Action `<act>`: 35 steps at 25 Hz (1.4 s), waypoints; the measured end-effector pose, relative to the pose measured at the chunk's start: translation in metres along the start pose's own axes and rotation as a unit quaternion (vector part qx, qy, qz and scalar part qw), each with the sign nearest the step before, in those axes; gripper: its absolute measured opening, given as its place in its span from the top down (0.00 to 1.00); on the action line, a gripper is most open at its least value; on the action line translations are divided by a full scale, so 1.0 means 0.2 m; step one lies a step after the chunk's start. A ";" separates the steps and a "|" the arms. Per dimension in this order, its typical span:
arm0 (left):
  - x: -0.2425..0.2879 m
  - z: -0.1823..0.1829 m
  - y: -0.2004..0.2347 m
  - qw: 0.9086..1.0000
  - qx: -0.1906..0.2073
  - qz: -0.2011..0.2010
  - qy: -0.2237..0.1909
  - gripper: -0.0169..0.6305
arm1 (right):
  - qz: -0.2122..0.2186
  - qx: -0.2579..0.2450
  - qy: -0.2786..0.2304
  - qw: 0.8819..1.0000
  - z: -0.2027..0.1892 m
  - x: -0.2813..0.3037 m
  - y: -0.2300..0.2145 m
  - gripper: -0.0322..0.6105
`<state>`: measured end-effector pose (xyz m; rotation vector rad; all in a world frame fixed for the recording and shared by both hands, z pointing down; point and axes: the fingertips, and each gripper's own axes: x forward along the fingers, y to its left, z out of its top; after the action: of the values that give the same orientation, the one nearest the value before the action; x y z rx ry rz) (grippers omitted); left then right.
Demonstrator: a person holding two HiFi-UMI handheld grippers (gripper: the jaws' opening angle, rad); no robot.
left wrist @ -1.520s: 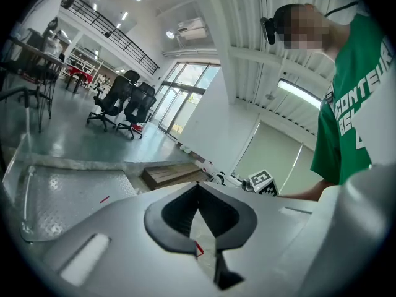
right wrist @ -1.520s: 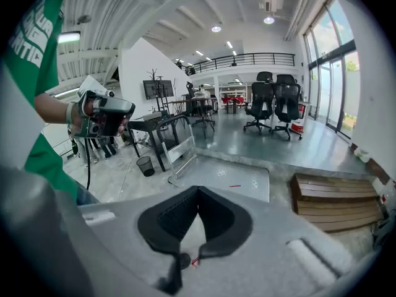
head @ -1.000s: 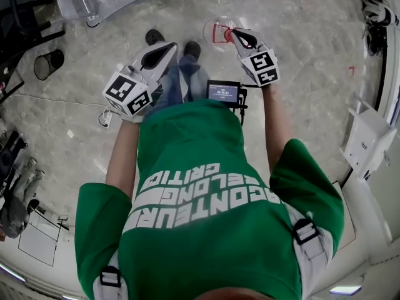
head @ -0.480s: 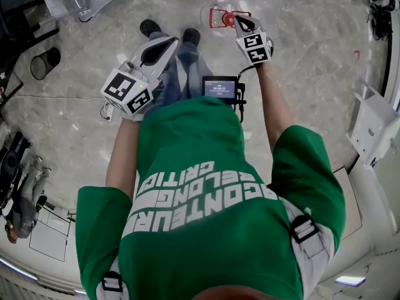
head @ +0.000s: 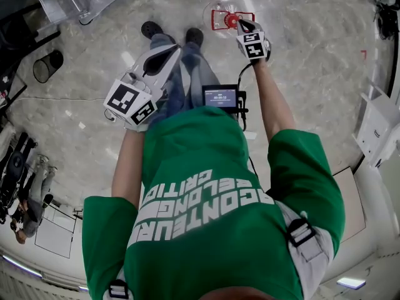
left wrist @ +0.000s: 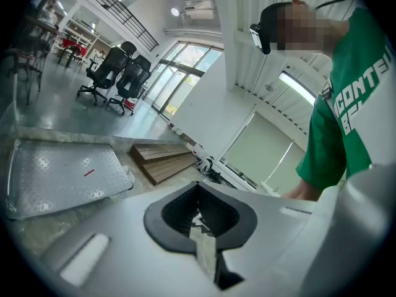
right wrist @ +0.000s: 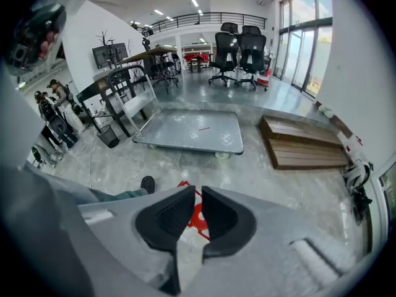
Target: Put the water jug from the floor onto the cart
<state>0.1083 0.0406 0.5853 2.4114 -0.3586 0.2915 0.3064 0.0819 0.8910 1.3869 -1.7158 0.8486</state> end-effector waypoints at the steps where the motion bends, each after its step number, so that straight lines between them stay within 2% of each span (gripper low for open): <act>1: 0.01 0.00 0.00 1.000 -0.001 0.001 0.004 0.95 | -0.002 0.007 0.009 1.000 -0.03 0.04 -0.01 0.88; 8: 0.03 -0.09 0.06 0.999 -0.012 0.012 0.037 0.95 | 0.000 0.010 0.080 0.997 -0.24 0.37 -0.03 0.62; 13: 0.03 -0.12 0.11 0.998 -0.023 0.024 0.050 0.95 | 0.010 0.029 0.108 0.994 -0.32 0.52 -0.04 0.52; 21: 0.04 -0.18 0.15 0.996 -0.045 0.041 0.064 0.95 | 0.016 0.045 0.146 0.988 -0.45 0.67 -0.01 0.50; 26: 0.05 -0.20 0.16 0.996 -0.050 0.042 0.067 0.95 | 0.000 0.046 0.149 0.988 -0.47 0.73 -0.04 0.50; 35: 0.06 -0.21 0.17 0.996 -0.051 0.045 0.066 0.95 | 0.003 0.054 0.156 0.986 -0.50 0.76 -0.03 0.49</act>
<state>0.1024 0.0406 0.6407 2.2669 -0.4127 0.4589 0.3093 0.0944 1.0721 1.2426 -1.4511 1.1131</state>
